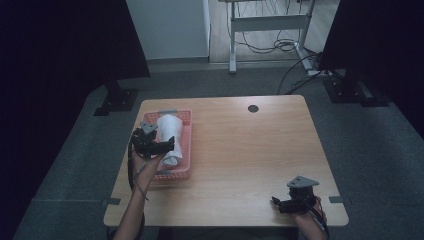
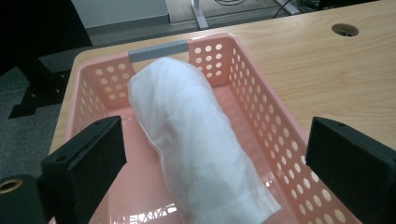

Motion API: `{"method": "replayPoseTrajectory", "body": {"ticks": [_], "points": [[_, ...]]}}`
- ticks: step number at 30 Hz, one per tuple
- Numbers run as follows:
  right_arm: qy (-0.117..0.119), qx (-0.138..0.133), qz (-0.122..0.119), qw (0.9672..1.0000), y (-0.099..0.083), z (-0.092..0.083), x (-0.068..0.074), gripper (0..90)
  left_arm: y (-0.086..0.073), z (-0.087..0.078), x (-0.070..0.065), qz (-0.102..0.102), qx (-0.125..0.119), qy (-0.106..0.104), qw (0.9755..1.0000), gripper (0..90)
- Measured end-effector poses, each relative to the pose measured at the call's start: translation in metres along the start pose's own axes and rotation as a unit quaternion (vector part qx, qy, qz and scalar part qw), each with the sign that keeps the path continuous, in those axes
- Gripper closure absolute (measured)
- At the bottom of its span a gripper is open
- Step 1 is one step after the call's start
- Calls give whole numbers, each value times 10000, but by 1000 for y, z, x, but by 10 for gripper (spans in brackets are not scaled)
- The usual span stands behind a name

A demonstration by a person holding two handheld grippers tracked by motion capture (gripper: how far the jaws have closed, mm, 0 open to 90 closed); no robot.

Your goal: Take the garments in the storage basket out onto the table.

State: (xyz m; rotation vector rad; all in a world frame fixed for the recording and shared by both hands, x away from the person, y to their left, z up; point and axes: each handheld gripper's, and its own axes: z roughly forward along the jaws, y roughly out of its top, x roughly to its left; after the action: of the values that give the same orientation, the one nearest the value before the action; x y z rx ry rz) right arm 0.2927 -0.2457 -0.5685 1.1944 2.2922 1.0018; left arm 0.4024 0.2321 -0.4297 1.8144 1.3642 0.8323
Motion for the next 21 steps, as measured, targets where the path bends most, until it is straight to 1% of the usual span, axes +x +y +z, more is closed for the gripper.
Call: {"method": "replayPoseTrajectory", "body": {"ticks": [14, 18, 21], "points": [[1, 7, 3, 10000, 0, 0, 0, 36, 1, 17, -1, -101, 39, -5, 9999, 49], [1, 7, 2, 10000, 0, 0, 0, 36, 2, 21, -2, -101, 34, 19, 9999, 49], [1, 7, 2, 10000, 0, 0, 0, 36, 2, 23, -1, -150, 3, 47, 9999, 49]]}}
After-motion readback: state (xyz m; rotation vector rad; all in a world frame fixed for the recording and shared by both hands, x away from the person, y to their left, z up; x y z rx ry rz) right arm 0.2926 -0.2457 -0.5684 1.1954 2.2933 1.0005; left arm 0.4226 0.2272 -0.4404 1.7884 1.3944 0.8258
